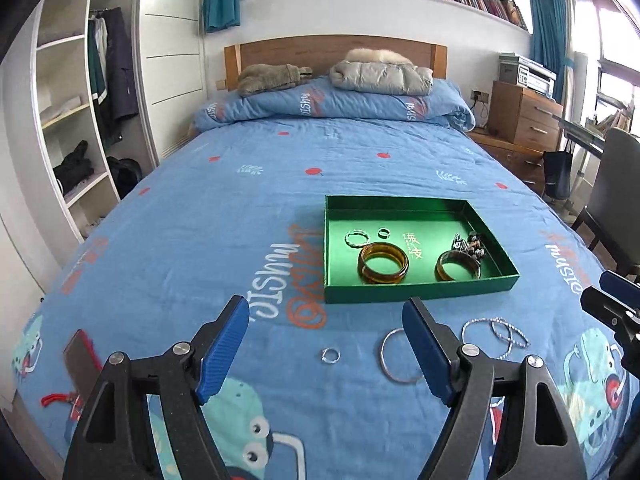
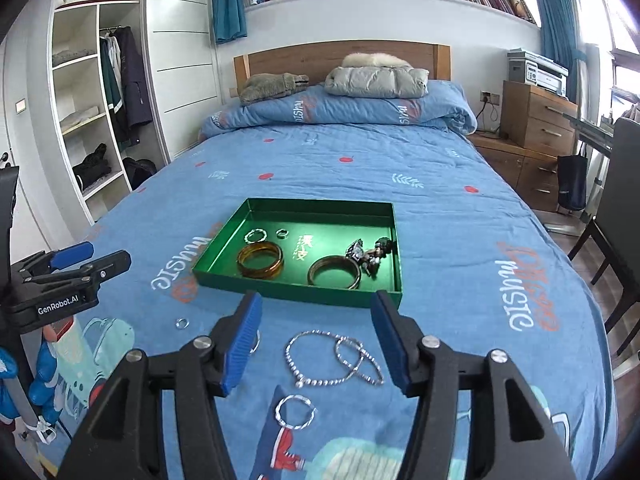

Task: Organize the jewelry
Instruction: 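Lift both open tools away from the tray and hold above the bed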

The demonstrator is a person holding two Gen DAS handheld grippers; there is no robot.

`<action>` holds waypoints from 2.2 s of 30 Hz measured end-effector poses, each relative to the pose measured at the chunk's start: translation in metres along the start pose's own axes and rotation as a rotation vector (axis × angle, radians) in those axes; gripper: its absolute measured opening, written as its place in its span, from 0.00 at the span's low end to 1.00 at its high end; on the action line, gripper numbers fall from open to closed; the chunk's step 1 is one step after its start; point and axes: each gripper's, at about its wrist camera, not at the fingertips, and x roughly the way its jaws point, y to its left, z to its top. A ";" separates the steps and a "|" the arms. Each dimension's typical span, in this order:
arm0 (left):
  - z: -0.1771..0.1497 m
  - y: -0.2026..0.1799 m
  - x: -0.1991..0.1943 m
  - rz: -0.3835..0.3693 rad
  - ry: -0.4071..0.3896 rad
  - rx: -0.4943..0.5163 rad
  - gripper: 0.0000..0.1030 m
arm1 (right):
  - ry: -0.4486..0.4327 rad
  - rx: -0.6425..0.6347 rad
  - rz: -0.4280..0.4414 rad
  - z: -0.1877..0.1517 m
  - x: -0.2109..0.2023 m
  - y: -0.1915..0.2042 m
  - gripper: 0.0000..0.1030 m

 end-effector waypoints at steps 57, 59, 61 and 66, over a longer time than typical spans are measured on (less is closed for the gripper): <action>-0.084 0.016 -0.107 0.066 -0.051 0.011 0.83 | 0.013 0.010 -0.011 -0.078 -0.070 0.030 0.59; -0.085 0.018 -0.104 0.062 -0.043 0.007 0.83 | 0.017 0.014 -0.010 -0.079 -0.067 0.029 0.59; -0.086 0.021 -0.100 0.056 -0.031 -0.001 0.83 | 0.022 0.015 -0.013 -0.081 -0.064 0.027 0.59; -0.094 0.033 -0.086 0.042 0.006 -0.016 0.83 | 0.036 0.022 -0.016 -0.086 -0.055 0.021 0.59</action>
